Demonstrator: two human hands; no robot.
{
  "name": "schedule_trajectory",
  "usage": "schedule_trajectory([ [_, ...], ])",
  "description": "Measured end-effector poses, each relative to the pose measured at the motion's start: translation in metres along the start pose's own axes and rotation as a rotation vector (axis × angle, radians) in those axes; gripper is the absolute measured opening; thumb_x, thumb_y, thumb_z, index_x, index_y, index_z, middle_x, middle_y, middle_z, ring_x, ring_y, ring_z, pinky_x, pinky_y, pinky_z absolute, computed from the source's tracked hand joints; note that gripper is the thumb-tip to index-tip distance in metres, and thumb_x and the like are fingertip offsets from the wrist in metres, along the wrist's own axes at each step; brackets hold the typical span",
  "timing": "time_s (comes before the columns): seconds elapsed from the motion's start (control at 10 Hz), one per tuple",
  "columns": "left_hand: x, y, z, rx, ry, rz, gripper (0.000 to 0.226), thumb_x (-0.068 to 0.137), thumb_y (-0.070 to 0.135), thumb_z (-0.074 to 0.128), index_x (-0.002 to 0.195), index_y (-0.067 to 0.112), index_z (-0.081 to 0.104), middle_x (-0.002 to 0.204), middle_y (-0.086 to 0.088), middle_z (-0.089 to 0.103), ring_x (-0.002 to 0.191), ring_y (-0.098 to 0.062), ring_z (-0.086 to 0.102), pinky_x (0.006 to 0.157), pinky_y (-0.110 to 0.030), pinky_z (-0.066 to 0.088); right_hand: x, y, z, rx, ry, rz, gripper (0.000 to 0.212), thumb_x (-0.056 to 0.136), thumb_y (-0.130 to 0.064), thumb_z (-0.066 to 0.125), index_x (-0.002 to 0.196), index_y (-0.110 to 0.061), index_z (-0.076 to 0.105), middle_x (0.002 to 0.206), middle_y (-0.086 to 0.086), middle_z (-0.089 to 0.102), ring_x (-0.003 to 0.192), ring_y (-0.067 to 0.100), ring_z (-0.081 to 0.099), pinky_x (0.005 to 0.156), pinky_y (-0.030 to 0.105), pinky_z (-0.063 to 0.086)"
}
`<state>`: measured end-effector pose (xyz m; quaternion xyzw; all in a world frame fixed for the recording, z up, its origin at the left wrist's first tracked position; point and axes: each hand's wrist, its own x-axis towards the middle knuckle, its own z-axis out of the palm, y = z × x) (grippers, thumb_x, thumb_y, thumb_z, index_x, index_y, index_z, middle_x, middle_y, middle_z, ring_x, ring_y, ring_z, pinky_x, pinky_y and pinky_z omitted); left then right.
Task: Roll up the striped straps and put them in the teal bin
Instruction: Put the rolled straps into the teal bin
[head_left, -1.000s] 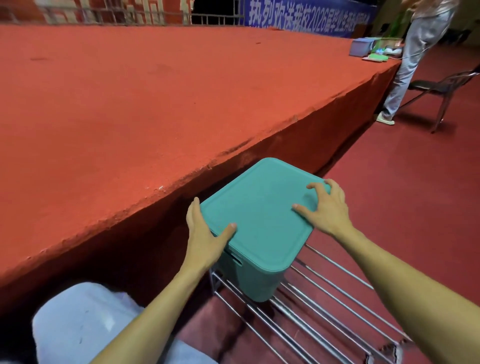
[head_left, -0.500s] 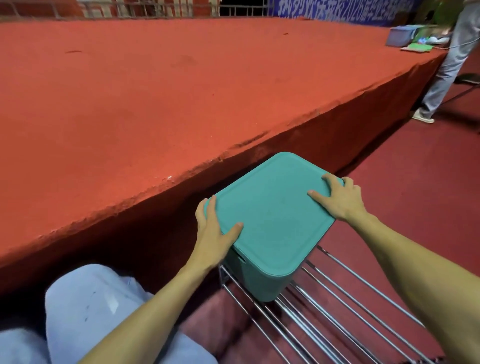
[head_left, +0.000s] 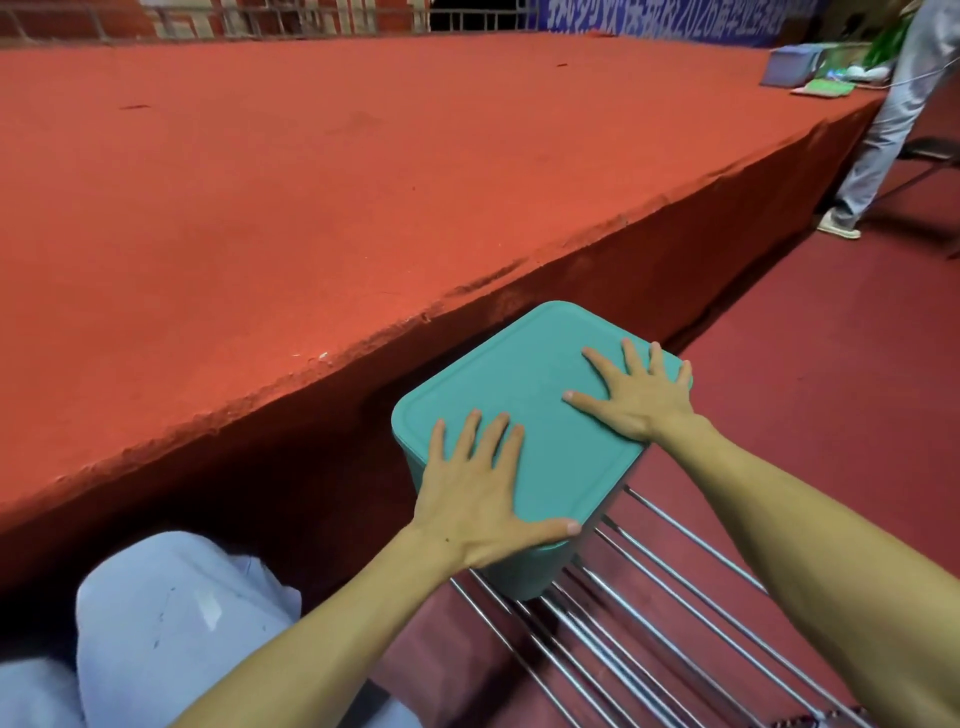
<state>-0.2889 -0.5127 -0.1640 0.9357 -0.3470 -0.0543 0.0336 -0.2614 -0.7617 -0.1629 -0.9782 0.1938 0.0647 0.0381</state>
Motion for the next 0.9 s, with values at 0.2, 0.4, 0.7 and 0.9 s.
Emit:
schedule_trajectory([
  [0.2,0.003,0.001,-0.002,0.013,-0.047,-0.004,0.134,0.055,0.101,0.009,0.158,0.016,0.002,0.167,0.0,-0.002,0.153,-0.027,-0.01,0.119,-0.06,-0.006,0.006,-0.005,-0.005,-0.008,0.004,0.018,0.087,0.075,-0.093,0.024,0.151,-0.053,0.009,0.167,0.002,0.0,0.151,0.039,-0.004,0.114,0.071,0.001],
  [0.4,-0.001,-0.001,-0.003,0.031,-0.09,-0.002,0.137,0.049,0.098,-0.001,0.158,0.014,-0.002,0.167,-0.002,-0.007,0.152,-0.028,-0.013,0.114,-0.068,-0.008,0.037,-0.053,-0.013,-0.013,0.047,-0.128,0.089,0.074,-0.095,0.023,0.152,-0.055,0.007,0.166,-0.007,-0.01,0.151,0.039,-0.012,0.112,0.073,-0.005],
  [0.7,0.003,0.0,-0.007,0.007,-0.115,0.002,0.138,0.047,0.097,-0.002,0.158,0.014,-0.003,0.167,-0.002,-0.006,0.152,-0.03,-0.013,0.113,-0.069,-0.009,0.047,-0.056,-0.009,-0.018,-0.024,-0.08,0.089,0.07,-0.097,0.017,0.149,-0.06,-0.003,0.167,-0.005,-0.006,0.151,0.039,-0.012,0.113,0.072,-0.005],
  [0.9,-0.006,-0.016,-0.026,-0.161,-0.102,0.018,0.101,0.084,0.083,0.032,0.157,0.016,0.013,0.166,0.0,0.003,0.153,-0.024,-0.002,0.121,-0.056,0.0,0.03,-0.077,-0.021,0.027,0.125,-0.209,0.076,0.087,-0.081,0.029,0.153,-0.044,0.022,0.166,-0.002,0.01,0.151,0.034,0.009,0.115,0.067,0.011],
])
